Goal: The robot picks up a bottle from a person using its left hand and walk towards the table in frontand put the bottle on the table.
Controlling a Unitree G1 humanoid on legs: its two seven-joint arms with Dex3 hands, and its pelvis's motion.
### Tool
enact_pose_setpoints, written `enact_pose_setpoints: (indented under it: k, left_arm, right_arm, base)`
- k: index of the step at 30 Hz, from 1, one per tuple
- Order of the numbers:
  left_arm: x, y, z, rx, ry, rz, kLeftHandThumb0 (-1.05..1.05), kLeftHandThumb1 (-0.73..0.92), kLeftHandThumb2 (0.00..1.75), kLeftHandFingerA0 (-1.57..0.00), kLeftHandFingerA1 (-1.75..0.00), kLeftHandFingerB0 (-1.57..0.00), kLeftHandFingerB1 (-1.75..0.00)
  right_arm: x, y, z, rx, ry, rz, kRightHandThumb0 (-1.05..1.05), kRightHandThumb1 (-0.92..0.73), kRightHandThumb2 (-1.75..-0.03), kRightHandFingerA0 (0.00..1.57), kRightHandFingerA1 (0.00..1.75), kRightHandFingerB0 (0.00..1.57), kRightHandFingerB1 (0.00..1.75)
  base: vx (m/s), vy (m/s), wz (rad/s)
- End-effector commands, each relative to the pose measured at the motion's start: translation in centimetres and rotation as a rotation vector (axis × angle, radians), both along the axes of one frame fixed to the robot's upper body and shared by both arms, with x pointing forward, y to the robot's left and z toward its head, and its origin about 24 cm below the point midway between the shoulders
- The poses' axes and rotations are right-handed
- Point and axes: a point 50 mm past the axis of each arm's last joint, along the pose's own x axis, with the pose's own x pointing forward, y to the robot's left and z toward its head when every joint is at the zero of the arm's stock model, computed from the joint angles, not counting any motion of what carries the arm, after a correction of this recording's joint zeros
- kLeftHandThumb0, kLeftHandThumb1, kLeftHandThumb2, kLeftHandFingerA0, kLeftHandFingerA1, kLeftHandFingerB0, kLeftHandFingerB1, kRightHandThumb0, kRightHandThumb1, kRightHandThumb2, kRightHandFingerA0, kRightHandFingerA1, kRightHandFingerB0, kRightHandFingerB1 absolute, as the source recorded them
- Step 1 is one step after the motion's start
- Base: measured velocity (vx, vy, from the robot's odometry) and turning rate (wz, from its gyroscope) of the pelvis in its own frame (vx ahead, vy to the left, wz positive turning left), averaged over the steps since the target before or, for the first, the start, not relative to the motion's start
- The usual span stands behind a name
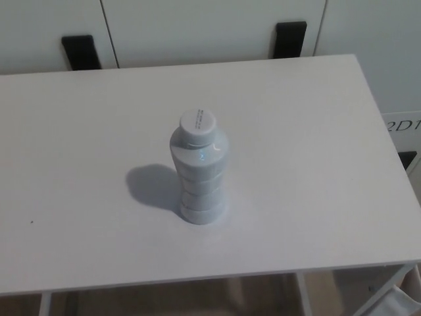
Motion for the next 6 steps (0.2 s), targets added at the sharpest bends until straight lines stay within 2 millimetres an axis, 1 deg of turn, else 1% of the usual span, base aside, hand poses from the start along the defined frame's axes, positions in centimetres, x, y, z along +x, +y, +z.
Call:
enact_pose_setpoints:
  k: [1,2,6]
  left_arm:
    - [-0.22,1.98,0.56,0.211,0.077,-0.082,-0.67,0.83,0.64,-0.34,-0.59,-0.29,-0.54]
    - [-0.06,1.94,0.57,0.209,0.074,-0.084,-0.64,0.83,0.65,-0.33,-0.60,-0.30,-0.55]
    - [0.15,1.82,0.55,0.208,0.067,-0.089,-0.63,0.83,0.65,-0.34,-0.60,-0.30,-0.55]
  right_arm:
    - [-0.60,-0.26,-0.10,-0.013,0.039,0.005,-0.33,-0.71,-0.61,0.62,0.45,0.51,0.39]
    - [-0.54,-0.29,-0.07,-0.012,0.040,0.010,-0.33,-0.71,-0.60,0.60,0.44,0.50,0.39]
    - [-0.52,-0.38,-0.04,-0.017,0.045,0.022,-0.34,-0.70,-0.60,0.59,0.44,0.49,0.38]
  base:
    - [0.00,0.000,0.00]
    - [0.00,0.000,0.00]
    - [0.00,0.000,0.00]
